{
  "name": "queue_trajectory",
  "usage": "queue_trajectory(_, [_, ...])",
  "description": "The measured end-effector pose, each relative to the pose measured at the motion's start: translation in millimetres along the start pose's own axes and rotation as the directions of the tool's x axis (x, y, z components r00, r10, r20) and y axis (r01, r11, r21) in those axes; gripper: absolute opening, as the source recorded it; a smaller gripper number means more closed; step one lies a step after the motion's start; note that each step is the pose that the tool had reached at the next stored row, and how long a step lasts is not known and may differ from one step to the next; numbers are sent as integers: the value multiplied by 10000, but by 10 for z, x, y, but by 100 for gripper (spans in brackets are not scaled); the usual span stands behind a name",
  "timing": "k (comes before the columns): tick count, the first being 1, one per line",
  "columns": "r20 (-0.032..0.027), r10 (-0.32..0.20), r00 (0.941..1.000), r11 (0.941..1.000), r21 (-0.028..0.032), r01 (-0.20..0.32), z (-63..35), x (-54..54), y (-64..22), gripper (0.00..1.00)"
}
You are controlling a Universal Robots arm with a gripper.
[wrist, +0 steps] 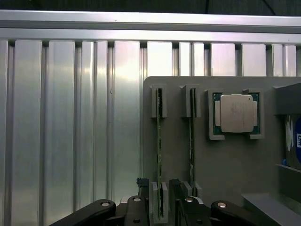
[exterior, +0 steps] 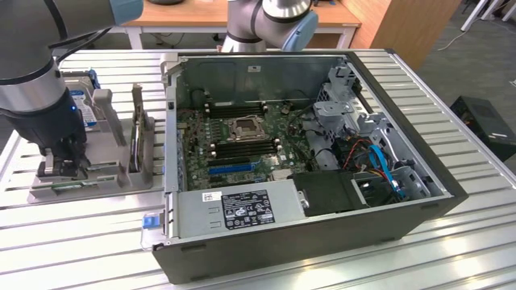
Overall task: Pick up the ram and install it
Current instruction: 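Pick up the ram and move it above insertion slot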
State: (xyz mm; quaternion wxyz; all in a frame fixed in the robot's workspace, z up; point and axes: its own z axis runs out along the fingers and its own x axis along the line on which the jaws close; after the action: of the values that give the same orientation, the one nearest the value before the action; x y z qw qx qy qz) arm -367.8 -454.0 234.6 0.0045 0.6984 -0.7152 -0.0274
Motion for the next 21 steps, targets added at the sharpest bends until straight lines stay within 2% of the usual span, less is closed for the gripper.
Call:
queue_trajectory(11, [-1,0,10000,10000,-1,0,129,5,-5,31])
queue_trajectory(21, [0,0,10000,10000,0,0,145,4,-6,31])
